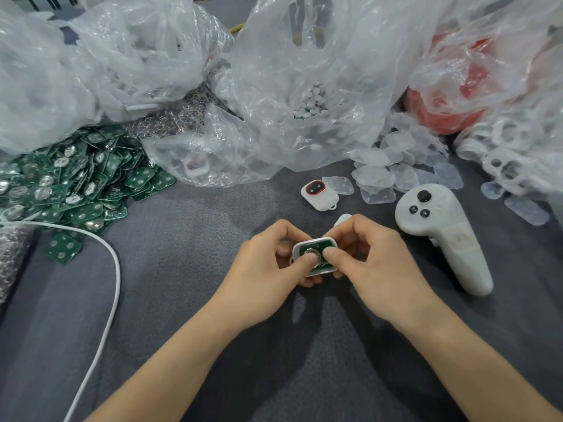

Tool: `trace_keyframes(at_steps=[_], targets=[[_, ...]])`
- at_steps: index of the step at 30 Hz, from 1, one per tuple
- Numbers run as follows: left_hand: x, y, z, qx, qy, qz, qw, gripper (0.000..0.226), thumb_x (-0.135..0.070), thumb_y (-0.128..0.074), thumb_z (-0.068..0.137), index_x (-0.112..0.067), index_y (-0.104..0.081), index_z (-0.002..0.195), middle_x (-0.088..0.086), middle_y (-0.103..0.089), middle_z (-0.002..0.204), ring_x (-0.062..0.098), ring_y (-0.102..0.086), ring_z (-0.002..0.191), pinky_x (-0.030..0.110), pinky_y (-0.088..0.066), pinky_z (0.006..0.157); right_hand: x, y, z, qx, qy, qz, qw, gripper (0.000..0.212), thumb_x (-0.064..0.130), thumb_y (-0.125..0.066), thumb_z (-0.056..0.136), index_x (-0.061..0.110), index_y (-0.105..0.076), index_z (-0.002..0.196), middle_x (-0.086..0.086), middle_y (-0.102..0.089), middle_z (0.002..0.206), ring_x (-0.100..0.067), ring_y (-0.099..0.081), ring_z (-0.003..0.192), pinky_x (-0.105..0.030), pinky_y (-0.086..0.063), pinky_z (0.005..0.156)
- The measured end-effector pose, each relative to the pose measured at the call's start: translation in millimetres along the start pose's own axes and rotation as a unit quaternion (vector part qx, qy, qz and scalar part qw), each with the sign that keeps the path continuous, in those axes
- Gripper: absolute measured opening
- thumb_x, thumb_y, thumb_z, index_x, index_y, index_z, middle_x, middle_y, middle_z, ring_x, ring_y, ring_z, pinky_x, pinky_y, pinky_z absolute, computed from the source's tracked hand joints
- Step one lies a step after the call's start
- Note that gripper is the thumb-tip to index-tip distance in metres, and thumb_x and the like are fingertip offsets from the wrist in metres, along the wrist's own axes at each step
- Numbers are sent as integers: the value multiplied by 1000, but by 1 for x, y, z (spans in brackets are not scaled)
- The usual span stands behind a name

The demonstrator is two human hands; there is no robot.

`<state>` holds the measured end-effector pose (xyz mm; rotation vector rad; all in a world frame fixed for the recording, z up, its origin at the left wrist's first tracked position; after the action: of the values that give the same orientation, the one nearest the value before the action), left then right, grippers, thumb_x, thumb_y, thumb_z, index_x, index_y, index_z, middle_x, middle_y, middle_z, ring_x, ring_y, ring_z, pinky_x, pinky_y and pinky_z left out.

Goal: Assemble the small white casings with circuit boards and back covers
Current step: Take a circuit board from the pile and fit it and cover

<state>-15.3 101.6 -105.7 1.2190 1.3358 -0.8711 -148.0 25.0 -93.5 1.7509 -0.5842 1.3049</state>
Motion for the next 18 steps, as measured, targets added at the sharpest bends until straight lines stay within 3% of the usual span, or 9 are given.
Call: trace_keyframes(at_steps=[5,8,18], targets=[[-4,-2,-2,3,-9,-88,996,6,-1,-61,91,-2,-56,95,10,-75,85,20,-73,76,23,-56,64,2,8,2,46,-41,141,988,7,1,-68,81,8,-69,81,-7,-72,74,-12,-65,64,-20,-51,58],[-4,-3,-3,-1,-17,-78,997,6,-2,-61,91,-3,-56,95,10,-74,87,22,-73,79,25,-57,67,0,7,2,60,-50,125,989,8,4,-66,84,8,-72,84,-9,-71,73,-11,-62,60,-20,-49,55],[-3,-10,-7,-13,-50,-23,998,10,-4,-63,90,-13,-58,90,2,-75,83,18,-73,76,23,-57,67,0,5,5,49,-30,96,994,21,1,-61,81,16,-69,70,7,-63,60,3,-53,52,-8,-38,49]])
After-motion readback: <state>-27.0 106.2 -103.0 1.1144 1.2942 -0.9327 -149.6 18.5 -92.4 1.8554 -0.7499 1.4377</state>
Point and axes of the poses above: each hand's wrist, its own z-axis towards the middle knuckle, its own y-axis out of the back of the hand, x = y × z, the point moved 3 cm from there along z, towards the middle knuckle
